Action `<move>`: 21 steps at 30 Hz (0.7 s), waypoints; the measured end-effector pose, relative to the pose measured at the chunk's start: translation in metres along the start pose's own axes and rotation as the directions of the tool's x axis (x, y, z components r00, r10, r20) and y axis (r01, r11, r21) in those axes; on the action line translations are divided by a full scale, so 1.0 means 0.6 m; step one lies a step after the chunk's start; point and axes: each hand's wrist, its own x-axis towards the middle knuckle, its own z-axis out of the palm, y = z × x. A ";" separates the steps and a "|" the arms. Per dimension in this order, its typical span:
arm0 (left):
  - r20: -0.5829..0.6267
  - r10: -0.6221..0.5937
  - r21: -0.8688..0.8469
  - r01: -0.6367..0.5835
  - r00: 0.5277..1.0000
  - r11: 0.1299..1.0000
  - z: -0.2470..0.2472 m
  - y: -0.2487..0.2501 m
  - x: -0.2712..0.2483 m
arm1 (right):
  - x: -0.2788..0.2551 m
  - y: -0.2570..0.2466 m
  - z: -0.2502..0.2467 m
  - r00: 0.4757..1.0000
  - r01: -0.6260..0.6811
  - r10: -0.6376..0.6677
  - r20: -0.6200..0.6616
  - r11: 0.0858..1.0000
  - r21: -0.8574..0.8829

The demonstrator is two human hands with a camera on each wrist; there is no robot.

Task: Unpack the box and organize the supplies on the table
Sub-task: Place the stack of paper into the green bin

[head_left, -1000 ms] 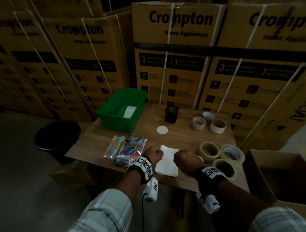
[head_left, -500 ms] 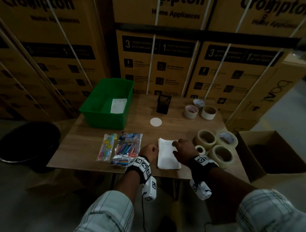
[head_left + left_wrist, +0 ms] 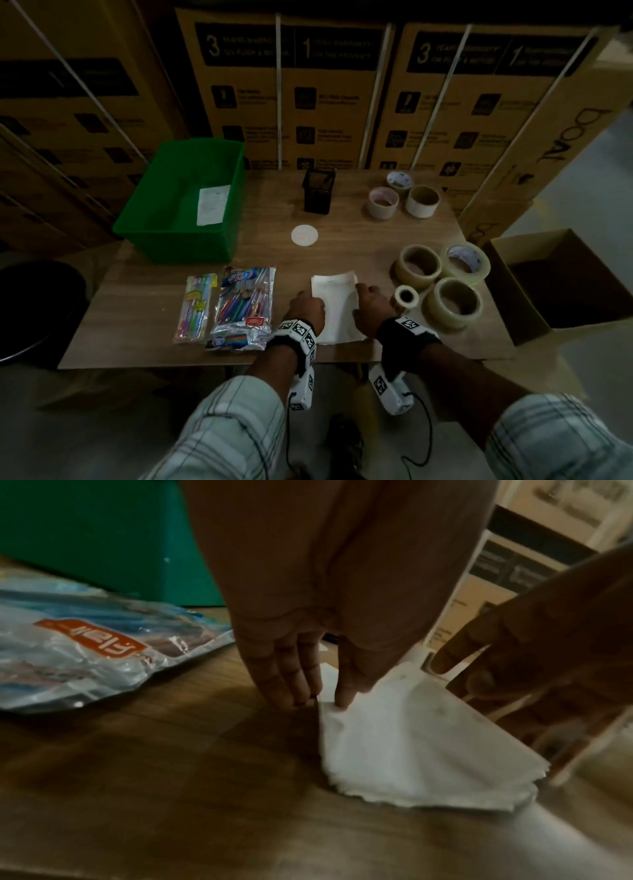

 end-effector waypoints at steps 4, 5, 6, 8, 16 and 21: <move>0.003 0.003 -0.036 -0.003 1.000 0.999 0.001 -0.006 0.012 | 0.012 0.009 0.004 0.996 -0.074 0.072 0.055 0.997 0.027; 0.008 0.002 -0.062 -0.001 1.000 0.998 0.000 -0.010 0.016 | 0.015 0.009 0.007 0.994 -0.094 0.091 0.054 0.994 0.056; 0.007 0.003 -0.087 -0.002 1.000 0.996 0.001 -0.014 0.020 | 0.017 0.008 0.011 0.994 -0.103 0.100 0.041 0.990 0.099; 0.010 0.006 -0.129 -0.005 1.000 0.992 0.002 -0.017 0.025 | 0.023 0.005 0.015 0.994 -0.112 0.112 0.011 0.972 0.205; 0.010 -0.002 -0.184 0.004 1.000 0.983 -0.006 -0.016 0.020 | 0.033 0.006 0.016 0.984 -0.171 0.155 0.085 0.952 0.252; -0.028 -0.018 -0.380 0.006 0.999 0.925 -0.041 -0.003 0.002 | 0.032 0.004 -0.015 0.997 -0.036 0.050 -0.051 0.967 0.252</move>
